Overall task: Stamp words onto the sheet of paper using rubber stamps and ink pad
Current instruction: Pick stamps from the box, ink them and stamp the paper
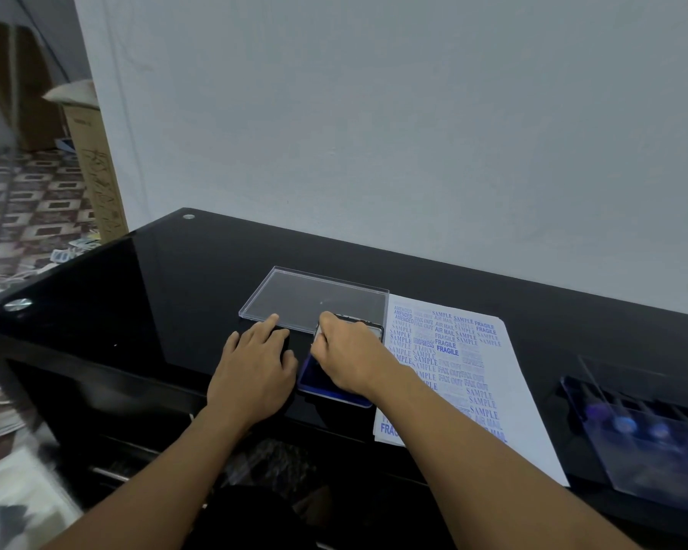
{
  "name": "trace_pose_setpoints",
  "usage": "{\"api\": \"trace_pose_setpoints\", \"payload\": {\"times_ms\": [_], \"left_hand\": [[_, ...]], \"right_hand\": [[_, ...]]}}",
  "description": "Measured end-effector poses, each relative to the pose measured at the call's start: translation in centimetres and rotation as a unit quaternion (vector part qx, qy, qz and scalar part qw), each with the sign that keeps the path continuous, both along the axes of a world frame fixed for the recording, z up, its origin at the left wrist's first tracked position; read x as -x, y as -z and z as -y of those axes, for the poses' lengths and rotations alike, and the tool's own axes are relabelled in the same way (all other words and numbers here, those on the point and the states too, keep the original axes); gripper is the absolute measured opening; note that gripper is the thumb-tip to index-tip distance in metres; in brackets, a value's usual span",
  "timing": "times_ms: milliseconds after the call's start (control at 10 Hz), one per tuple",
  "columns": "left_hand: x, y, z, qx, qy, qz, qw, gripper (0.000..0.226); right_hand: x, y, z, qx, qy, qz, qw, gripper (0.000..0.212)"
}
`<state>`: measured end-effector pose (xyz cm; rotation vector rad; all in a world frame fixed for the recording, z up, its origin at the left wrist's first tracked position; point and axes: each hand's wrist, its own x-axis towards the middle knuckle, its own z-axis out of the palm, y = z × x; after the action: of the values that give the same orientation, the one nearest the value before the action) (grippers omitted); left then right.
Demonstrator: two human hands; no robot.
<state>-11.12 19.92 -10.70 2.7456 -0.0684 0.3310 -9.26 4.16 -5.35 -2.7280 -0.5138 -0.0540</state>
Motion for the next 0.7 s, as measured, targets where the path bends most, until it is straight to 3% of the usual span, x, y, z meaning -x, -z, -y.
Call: {"api": "trace_pose_setpoints", "payload": {"times_ms": [700], "left_hand": [[-0.1, 0.1, 0.0, -0.001, 0.003, -0.003, 1.0, 0.044]], "right_hand": [[1.2, -0.1, -0.2, 0.001, 0.013, -0.009, 1.0, 0.014]]}}
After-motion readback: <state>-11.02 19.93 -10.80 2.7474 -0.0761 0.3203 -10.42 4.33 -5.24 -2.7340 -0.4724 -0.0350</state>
